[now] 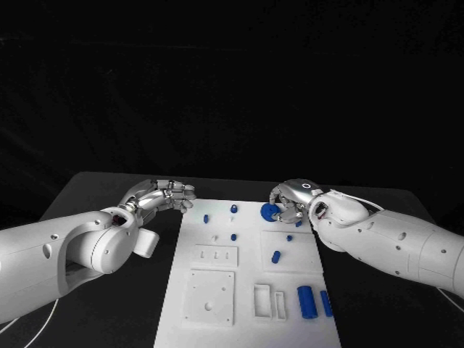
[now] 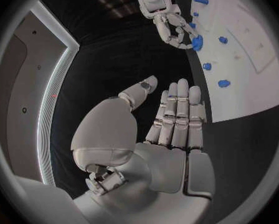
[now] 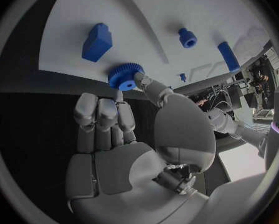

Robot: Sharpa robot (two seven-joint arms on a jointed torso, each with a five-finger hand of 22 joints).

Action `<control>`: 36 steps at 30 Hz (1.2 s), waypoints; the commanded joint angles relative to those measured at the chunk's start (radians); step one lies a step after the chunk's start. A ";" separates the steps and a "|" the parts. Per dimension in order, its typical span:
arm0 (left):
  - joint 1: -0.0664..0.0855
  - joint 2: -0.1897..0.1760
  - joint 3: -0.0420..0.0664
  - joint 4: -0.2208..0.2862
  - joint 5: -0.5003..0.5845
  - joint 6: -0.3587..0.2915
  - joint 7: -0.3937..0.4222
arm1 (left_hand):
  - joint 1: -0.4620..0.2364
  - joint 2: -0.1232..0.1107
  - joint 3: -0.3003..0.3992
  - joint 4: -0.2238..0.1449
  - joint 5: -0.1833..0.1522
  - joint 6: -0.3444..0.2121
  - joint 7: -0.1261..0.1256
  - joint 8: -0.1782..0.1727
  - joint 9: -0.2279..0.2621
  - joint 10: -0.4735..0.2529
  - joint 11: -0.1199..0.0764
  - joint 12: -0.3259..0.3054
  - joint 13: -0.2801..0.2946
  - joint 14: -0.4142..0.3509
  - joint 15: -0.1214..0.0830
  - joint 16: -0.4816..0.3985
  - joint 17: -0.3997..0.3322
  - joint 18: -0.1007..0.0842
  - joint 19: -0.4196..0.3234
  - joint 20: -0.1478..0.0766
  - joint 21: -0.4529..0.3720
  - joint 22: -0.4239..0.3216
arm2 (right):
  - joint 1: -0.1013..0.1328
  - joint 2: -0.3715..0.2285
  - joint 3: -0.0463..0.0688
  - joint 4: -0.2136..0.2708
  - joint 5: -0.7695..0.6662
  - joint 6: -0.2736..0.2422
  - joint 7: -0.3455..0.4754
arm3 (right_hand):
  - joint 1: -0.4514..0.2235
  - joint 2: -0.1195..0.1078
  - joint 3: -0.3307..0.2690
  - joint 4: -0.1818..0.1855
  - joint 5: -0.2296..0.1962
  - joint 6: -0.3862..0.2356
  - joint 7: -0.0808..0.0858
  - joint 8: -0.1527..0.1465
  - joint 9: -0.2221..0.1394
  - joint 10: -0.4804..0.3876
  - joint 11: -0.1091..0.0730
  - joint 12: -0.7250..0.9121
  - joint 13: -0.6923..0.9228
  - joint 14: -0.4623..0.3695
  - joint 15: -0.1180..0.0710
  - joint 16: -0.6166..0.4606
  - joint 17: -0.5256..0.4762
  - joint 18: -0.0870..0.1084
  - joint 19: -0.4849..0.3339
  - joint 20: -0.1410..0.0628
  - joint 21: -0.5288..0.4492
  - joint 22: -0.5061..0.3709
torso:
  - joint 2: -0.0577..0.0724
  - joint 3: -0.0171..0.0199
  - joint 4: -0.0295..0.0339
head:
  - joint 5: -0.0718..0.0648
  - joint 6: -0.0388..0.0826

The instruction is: Assemble the parts on the task board

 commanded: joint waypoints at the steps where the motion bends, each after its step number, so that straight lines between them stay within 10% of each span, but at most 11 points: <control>1: 0.001 -0.002 0.001 0.004 -0.002 0.011 0.007 | 0.000 -0.006 0.003 -0.002 -0.004 0.000 0.000 -0.005 0.001 0.005 0.004 -0.006 -0.002 0.005 0.003 -0.004 0.001 0.009 -0.004 0.000 0.005 -0.001 | -0.004 -0.009 -0.002 0.022 -0.039 -0.019 -0.023 | -0.001 -0.006 -0.008 0.001 -0.005 0.047 -0.005 0.004 0.036 0.008 0.001 0.006 0.110 -0.002 -0.008 -0.005 0.002 0.117 0.005 0.000 0.006 0.014 | 0.000 0.0000 0.0008 | 0.001 0.001; 19: 0.001 -0.008 0.001 0.009 -0.003 0.008 0.007 | 0.002 -0.006 0.003 -0.002 -0.004 0.000 0.000 -0.005 0.002 0.005 0.004 -0.006 -0.002 0.006 0.003 -0.005 0.002 0.009 -0.004 0.000 0.006 -0.002 | -0.001 -0.041 0.000 0.224 -0.199 -0.106 -0.171 | 0.009 -0.024 0.001 0.031 -0.005 0.056 -0.011 0.006 0.044 0.014 -0.005 0.008 0.112 0.000 -0.013 -0.007 0.006 0.117 0.009 -0.008 0.007 0.013 | 0.000 0.0005 0.0024 | 0.006 0.005; 36: 0.001 -0.003 0.001 0.008 -0.003 0.008 0.008 | 0.002 -0.006 0.003 -0.003 -0.004 -0.001 0.000 -0.006 0.002 0.004 0.004 -0.008 -0.003 0.006 0.003 -0.006 0.003 0.009 -0.004 0.001 0.006 -0.002 | -0.001 0.058 0.000 0.190 -0.246 -0.111 -0.208 | 0.015 -0.036 0.015 0.049 -0.005 0.057 -0.011 0.004 0.046 0.011 -0.006 0.002 0.109 0.001 -0.014 -0.010 0.007 0.117 0.010 -0.010 0.007 0.013 | 0.000 -0.0019 0.0021 | 0.013 0.005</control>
